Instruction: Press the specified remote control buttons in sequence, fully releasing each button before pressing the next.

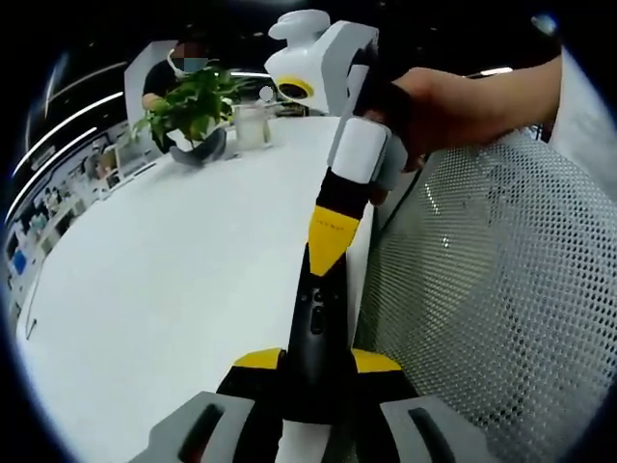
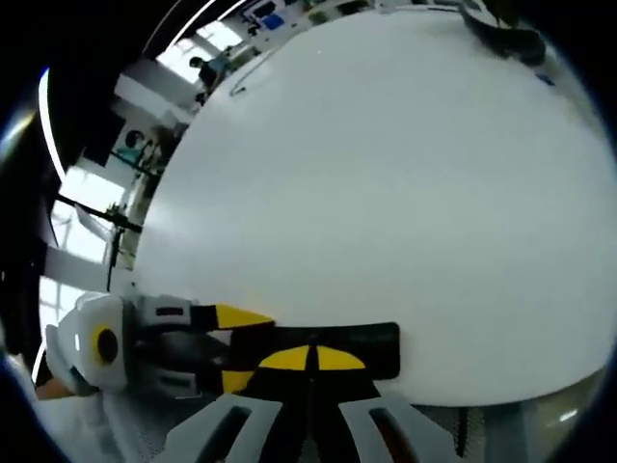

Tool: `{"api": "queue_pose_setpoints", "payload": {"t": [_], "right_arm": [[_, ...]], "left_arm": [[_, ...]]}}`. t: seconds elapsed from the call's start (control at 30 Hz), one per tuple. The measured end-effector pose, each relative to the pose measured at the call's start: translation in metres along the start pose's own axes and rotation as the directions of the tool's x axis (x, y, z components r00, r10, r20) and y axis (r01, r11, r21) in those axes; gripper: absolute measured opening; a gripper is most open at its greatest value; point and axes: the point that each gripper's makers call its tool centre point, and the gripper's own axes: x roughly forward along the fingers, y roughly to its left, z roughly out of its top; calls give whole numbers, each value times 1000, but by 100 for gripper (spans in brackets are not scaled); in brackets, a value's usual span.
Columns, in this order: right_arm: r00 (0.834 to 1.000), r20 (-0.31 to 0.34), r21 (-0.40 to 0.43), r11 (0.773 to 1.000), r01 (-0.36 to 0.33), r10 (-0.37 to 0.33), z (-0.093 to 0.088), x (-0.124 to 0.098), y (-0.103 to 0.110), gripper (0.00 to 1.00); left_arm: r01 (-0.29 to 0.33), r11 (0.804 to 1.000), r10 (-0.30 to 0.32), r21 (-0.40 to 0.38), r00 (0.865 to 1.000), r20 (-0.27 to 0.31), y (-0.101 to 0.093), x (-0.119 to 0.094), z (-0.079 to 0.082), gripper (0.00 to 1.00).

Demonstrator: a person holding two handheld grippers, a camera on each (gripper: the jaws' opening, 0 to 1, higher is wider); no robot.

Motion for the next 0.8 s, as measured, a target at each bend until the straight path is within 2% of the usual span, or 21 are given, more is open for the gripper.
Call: {"api": "queue_pose_setpoints", "payload": {"t": [0.07, 0.13, 0.33, 0.57, 0.67, 0.8], "right_arm": [[1000, -8, -11, 1000, 2, -2, -2, 1, 1, 0], [999, -25, -47, 998, 35, -36, -5, 3, -3, 0], [999, -23, -76, 996, 46, -47, -4, 4, -2, 0], [999, -29, -40, 999, 18, -19, -4, 5, -5, 0], [999, -33, 31, 999, -22, 23, -4, 4, -4, 0], [999, -34, 47, 998, -32, 34, -4, 4, -5, 0]], "left_arm": [[-1, 1000, 1, 0, 1000, 1, 0, 0, 0, 24], [-1, 1000, 1, -1, 1000, 1, 0, 0, 0, 24], [-1, 1000, 1, -1, 1000, 3, -1, 0, 0, 24], [3, 1000, -3, 2, 1000, 3, -1, 1, -1, 24], [4, 1000, -4, 4, 1000, 2, -1, 0, 0, 24], [4, 1000, -4, 1, 1000, 1, -1, 0, 0, 24]]}}
